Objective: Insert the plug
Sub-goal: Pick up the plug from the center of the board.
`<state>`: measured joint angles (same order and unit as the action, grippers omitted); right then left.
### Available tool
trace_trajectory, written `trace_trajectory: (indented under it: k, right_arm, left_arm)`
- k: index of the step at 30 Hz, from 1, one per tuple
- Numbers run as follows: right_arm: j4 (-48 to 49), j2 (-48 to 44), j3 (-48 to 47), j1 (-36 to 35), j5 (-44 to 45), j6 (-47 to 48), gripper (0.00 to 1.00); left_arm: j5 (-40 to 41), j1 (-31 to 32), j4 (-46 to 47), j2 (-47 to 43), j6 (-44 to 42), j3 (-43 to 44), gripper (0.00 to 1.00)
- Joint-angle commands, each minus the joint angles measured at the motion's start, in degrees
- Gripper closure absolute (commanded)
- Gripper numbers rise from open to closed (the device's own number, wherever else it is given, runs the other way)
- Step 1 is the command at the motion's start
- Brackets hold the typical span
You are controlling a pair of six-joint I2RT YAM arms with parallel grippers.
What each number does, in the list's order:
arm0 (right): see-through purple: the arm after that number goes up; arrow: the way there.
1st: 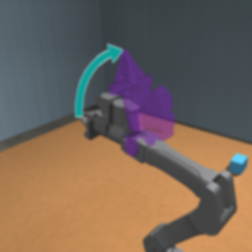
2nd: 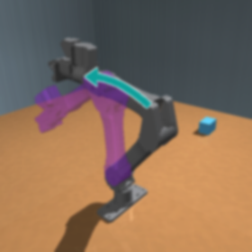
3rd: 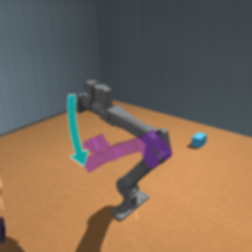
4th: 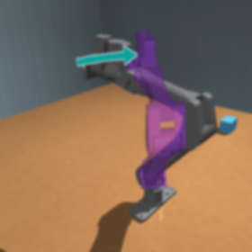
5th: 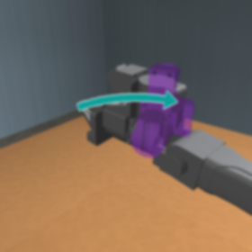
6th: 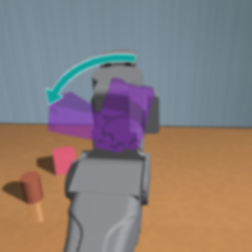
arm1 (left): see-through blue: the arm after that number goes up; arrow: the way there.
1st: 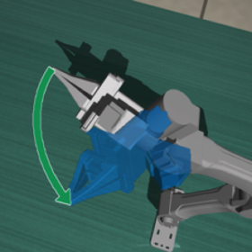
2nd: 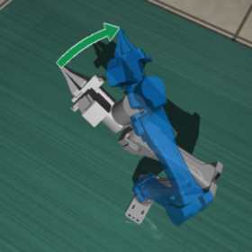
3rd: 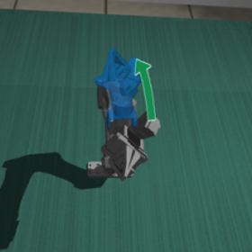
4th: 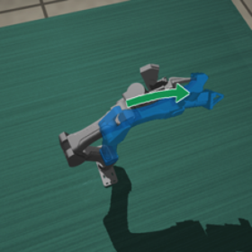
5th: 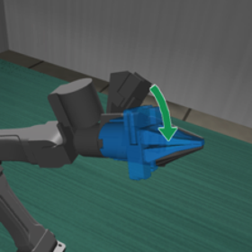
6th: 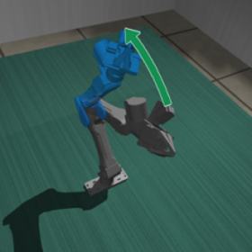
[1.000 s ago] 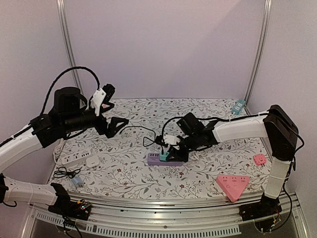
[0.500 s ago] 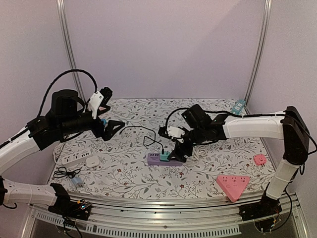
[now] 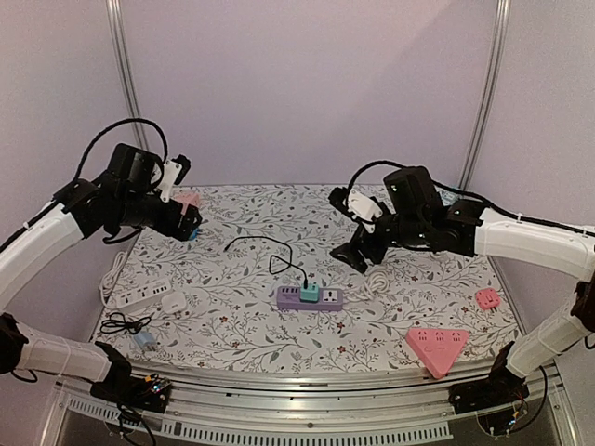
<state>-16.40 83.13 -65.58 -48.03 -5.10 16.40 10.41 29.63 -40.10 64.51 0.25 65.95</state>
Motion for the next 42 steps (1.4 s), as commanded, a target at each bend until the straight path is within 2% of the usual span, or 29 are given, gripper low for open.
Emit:
trace_trajectory:
  k: [1,6,13,16,20,24,26,29,31,33,36,38,40,42]
  right_arm:
    - [-0.32,-1.61,1.87,1.48,8.84,-3.82,0.01]
    - [-4.65,-1.40,-0.96,2.21,10.76,-6.85,0.01]
    - [-13.53,3.04,-9.02,2.13,10.96,-11.19,0.01]
    - [-13.55,2.94,-9.14,2.09,10.06,-12.83,0.01]
    - [-13.34,2.06,-8.22,2.09,9.77,-13.98,0.01]
    - [-10.84,1.02,-4.75,2.08,9.76,-13.75,0.01]
    - [-9.72,0.52,-3.00,2.11,9.36,-13.25,0.01]
    - [-8.97,0.26,-1.56,2.07,7.84,-11.87,0.01]
    - [-8.98,0.69,-1.55,2.11,6.23,-10.56,0.01]
    - [-9.13,1.10,-1.57,2.09,4.81,-9.82,0.01]
    - [-8.90,1.48,-1.42,2.11,2.85,-9.20,0.01]
    - [-8.03,1.47,-0.71,2.10,1.77,-9.52,0.01]
    - [-6.43,1.27,0.35,2.12,0.81,-10.14,0.01]
    - [-5.13,1.12,1.21,2.09,-0.25,-10.95,0.01]
  left_arm:
    - [8.51,-3.09,-15.34,5.74,3.73,3.38,0.02]
    - [12.96,-3.59,-26.32,13.11,4.43,4.39,0.02]
    - [9.01,-4.28,-29.89,17.30,2.31,6.65,0.10]
    - [12.54,-3.15,-33.51,20.25,1.07,9.82,0.14]
    - [17.20,4.43,-40.17,26.87,-0.15,13.90,0.15]
    - [14.80,15.54,-40.50,32.66,-4.59,10.61,0.11]
    - [13.91,19.56,-40.46,35.63,-2.59,11.31,0.11]
    - [26.01,21.38,-38.97,36.64,5.57,14.10,0.12]
    - [34.66,17.95,-38.85,34.51,14.41,16.05,0.10]
    - [37.26,12.87,-37.28,28.77,22.76,15.45,0.07]
    - [29.54,4.21,-29.80,13.72,37.30,8.48,0.07]
    - [28.63,1.80,-24.69,-2.76,51.92,-0.46,0.14]
    - [28.63,2.03,-26.03,-16.37,70.10,-9.67,0.27]
    - [26.00,2.01,-30.37,-27.44,82.69,-19.06,0.30]
